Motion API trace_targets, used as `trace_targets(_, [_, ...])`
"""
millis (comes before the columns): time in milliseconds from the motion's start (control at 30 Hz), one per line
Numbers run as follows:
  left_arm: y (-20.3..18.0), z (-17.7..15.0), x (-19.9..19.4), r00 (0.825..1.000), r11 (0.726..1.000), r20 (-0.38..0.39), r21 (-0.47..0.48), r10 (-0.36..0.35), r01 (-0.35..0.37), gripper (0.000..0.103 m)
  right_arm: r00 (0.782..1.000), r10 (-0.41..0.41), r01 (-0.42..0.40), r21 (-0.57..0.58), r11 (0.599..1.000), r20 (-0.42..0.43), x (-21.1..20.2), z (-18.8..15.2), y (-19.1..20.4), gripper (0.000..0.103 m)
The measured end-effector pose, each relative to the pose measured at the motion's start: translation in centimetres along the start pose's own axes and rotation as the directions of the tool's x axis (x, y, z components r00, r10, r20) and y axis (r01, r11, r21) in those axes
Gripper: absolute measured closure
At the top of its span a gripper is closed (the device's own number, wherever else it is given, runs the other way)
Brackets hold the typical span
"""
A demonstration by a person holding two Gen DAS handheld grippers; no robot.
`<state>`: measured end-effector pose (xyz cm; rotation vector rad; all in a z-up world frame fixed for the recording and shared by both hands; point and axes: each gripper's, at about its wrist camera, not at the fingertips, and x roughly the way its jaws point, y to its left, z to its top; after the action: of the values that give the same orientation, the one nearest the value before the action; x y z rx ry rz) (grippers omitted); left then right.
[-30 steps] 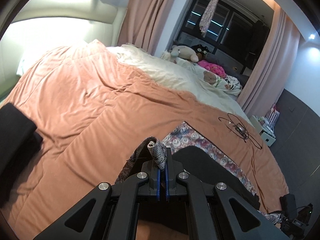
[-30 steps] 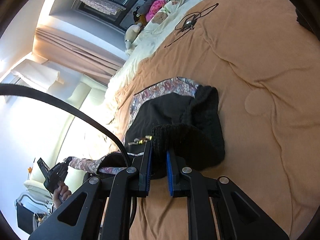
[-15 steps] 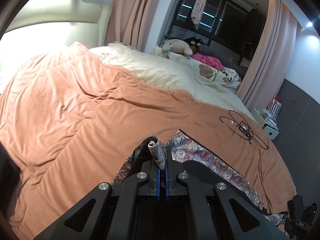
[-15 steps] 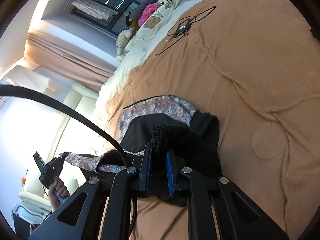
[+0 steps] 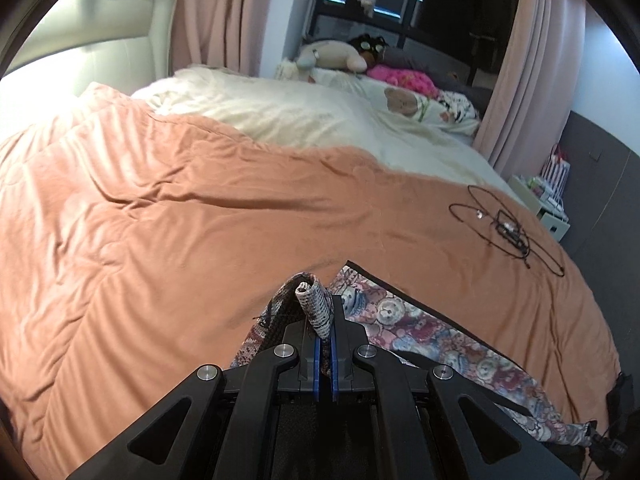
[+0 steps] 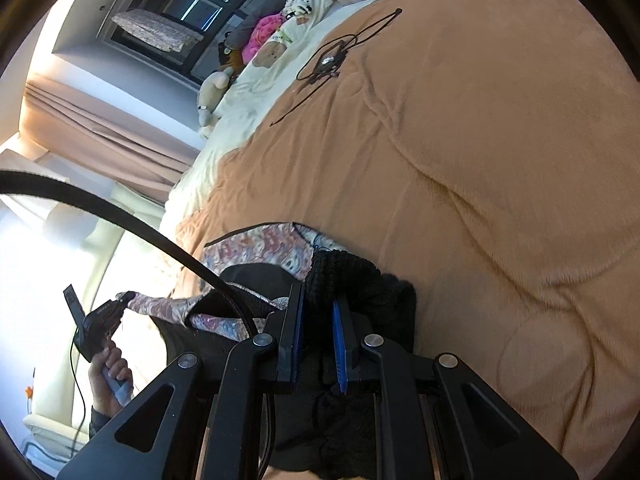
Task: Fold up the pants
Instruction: 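Lift the hem with both grippers and fold it over toward the waistband, then open both grippers to release the folded hem onto the shorts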
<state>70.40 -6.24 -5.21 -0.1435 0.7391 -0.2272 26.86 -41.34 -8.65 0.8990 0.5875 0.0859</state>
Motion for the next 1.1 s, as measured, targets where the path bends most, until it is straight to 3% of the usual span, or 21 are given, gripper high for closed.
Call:
trace_targets(467, [-2.4,2.3,11.0,0.994,0.999,-0.111,0.044,0.023,-0.018,0.099,0.999,-0.010,0.010,0.007,1.000,0.034,1.0,-0.2,-1.1,0.092])
trace_targets(800, [-3.9,2.7,16.4,0.991,0.998,-0.126,0.052,0.038,-0.032,0.097,0.998,-0.040,0.039,0.026,0.999,0.049,0.6,-0.1,-0.7,0.092])
trace_targets(833, [-4.2,2.7,16.9,0.991,0.997,-0.123,0.064,0.052,-0.044,0.087,0.998,-0.044,0.042,0.033,0.999,0.052,0.5,-0.1,-0.6,0.090])
trace_targets(867, [-4.4,2.8,17.2,0.989,0.995,-0.130,0.077,0.068,-0.058,0.065,0.998,-0.042,0.040,0.043,0.998,0.051,0.4,-0.2,-0.6,0.088])
trace_targets(933, [-4.6,2.7,17.3,0.990,0.994,-0.125,0.091,0.071,-0.060,0.033,0.998,-0.037,0.036,0.043,0.998,0.043,0.1,-0.2,-0.5,0.084])
trace_targets(1000, [-4.4,2.6,16.3,0.996,0.996,-0.085,0.085,0.037,-0.029,0.028,0.999,-0.025,0.024,0.039,0.999,0.048,-0.6,-0.4,-0.5,0.075])
trace_targets(1033, [-4.2,2.5,15.9,0.996,0.997,-0.083,0.081,0.022,-0.015,0.025,0.998,-0.036,0.034,0.034,0.999,0.054,-1.0,-0.4,-0.6,0.055])
trace_targets(1067, [-3.9,2.4,15.7,0.996,0.997,-0.088,0.078,0.018,-0.011,0.024,0.995,-0.061,0.060,0.020,0.998,0.079,-1.9,-0.6,-0.5,0.027])
trace_targets(1100, [-3.8,2.4,15.5,0.995,0.997,-0.094,0.076,0.016,-0.009,0.024,0.991,-0.077,0.076,0.010,0.997,0.110,-2.5,-0.8,-0.3,0.016])
